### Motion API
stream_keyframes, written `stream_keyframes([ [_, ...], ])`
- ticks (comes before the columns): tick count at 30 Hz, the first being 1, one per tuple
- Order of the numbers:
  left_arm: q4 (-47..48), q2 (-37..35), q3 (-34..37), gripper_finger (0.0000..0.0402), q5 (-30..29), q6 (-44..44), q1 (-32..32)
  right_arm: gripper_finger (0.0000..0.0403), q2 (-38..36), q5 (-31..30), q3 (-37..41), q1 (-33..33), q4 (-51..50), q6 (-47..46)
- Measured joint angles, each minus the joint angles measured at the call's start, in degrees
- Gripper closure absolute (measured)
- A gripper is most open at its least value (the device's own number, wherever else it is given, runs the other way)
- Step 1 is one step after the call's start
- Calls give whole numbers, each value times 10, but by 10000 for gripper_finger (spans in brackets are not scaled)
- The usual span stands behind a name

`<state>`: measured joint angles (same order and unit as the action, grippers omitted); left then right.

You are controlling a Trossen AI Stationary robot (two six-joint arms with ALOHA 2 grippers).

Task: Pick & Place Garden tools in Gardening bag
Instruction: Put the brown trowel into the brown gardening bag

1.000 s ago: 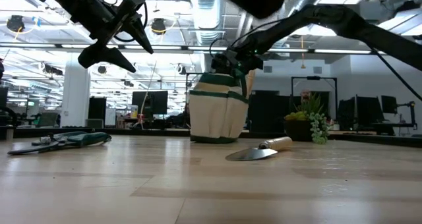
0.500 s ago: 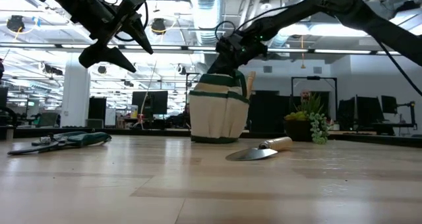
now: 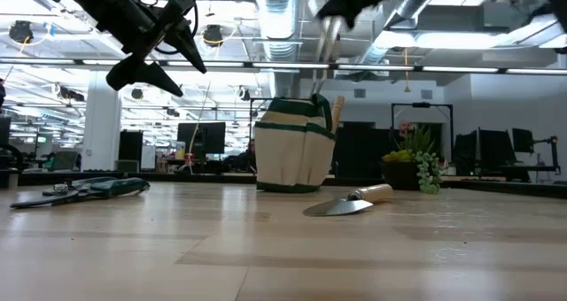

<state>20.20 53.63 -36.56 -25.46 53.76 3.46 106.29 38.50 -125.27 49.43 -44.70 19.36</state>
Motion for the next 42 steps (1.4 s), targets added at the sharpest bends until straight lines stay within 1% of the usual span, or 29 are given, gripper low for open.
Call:
stream_keyframes([
  [3,-3,0,0,108,0,0,0,403,-62,-28,0,20,-1,-8],
  [6,-6,0,0,108,0,0,0,403,-119,-66,16,35,2,-15],
  [8,-7,0,0,108,-1,0,0,403,-162,-98,49,42,9,-22],
  [10,-7,0,0,108,-1,0,0,403,-211,-116,103,47,23,-33],
  [13,-10,0,0,108,-2,0,0,403,-293,-133,224,57,78,-61],
  [15,-11,0,0,108,-2,0,0,403,-352,-159,324,60,140,-94],
  [18,-12,0,0,108,-13,0,0,403,-443,-195,488,58,275,-171],
  [20,-13,0,0,108,-18,0,0,403,-497,-222,597,46,374,-225],
  [22,-16,0,0,108,-20,0,0,403,-538,-264,697,19,471,-269],
  [24,-20,0,0,108,-20,0,0,403,-562,-320,789,-17,557,-293],
  [27,-29,0,0,108,-21,0,0,403,-567,-407,900,-67,668,-308],
  [29,-31,0,0,108,-27,0,0,403,-551,-431,949,-90,738,-310],
  [31,-32,0,0,108,-29,0,0,403,-519,-433,978,-107,791,-314],
  [34,-36,0,0,108,-30,2,0,403,-452,-433,988,-123,863,-314],
  [39,-41,0,0,108,-47,3,0,403,-327,-430,982,-109,1016,-315],
  [40,-41,0,0,108,-53,3,0,403,-302,-427,976,-105,1037,-319],
  [42,-41,0,0,108,-63,4,0,403,-258,-397,963,-97,1067,-330],
])
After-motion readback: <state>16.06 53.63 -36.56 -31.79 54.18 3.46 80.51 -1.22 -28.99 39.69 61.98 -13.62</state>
